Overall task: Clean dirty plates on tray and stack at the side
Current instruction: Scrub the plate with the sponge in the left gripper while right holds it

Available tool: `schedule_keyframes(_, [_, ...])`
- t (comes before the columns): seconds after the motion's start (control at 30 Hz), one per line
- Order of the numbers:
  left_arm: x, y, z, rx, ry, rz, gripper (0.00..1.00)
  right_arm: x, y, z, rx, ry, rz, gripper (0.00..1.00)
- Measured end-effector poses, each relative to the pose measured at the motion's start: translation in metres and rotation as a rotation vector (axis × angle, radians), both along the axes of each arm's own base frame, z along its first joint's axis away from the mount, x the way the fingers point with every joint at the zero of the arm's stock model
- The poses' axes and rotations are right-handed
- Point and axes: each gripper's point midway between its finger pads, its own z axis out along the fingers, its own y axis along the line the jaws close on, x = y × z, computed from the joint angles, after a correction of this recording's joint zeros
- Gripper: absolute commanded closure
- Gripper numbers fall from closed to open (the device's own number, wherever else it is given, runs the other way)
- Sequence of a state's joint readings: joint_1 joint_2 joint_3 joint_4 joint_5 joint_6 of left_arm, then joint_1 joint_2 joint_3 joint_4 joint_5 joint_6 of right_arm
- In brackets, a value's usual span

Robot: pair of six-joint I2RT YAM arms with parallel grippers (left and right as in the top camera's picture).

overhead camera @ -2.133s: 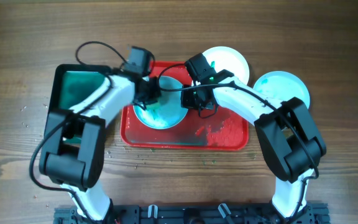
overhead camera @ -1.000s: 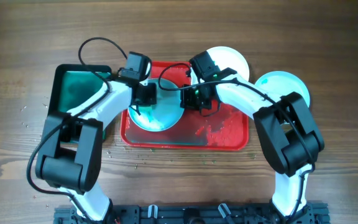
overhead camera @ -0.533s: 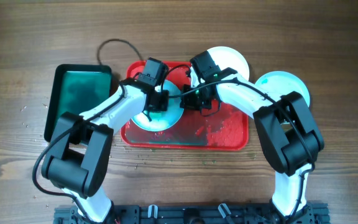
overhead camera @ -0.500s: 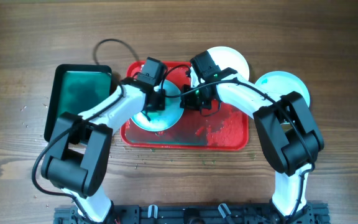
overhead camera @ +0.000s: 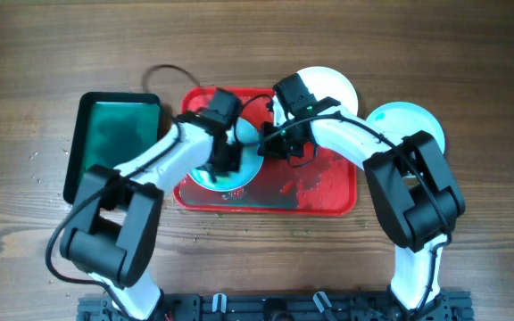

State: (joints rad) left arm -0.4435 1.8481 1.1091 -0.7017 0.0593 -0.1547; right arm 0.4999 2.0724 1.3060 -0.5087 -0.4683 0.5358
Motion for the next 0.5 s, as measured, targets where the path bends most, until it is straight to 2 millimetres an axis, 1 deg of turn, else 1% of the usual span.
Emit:
schedule_keyframes(0.1, [-0.019, -0.026, 0.001, -0.081, 0.043, -0.18, 0.96, 0.0, 0.0, 0.0, 0.0, 0.0, 0.0, 0.96])
schedule_keyframes(0.13, [-0.021, -0.029, 0.001, -0.094, 0.045, -0.211, 0.96, -0.001, 0.0, 0.0, 0.001, 0.002, 0.003, 0.96])
schedule_keyframes(0.23, [-0.017, -0.027, 0.001, -0.093, 0.032, -0.223, 0.96, 0.0, -0.001, 0.0, 0.001, 0.001, 0.005, 0.96])
schedule_keyframes(0.33, [-0.004, -0.019, 0.0, -0.024, -0.026, -0.157, 0.96, 0.003, -0.001, 0.0, 0.003, -0.01, 0.0, 0.96])
schedule_keyframes(0.4, [0.009, -0.009, 0.001, 0.053, -0.087, -0.054, 0.96, 0.004, -0.001, 0.001, 0.003, -0.011, -0.004, 0.96])
schedule_keyframes(0.43, [0.016, 0.003, 0.002, 0.108, -0.122, 0.041, 0.96, 0.004, -0.001, 0.001, 0.003, -0.01, -0.004, 0.96])
schedule_keyframes(0.5, [0.025, 0.024, 0.003, 0.194, -0.17, 0.203, 0.96, 0.004, -0.001, 0.001, 0.003, -0.01, -0.004, 0.96])
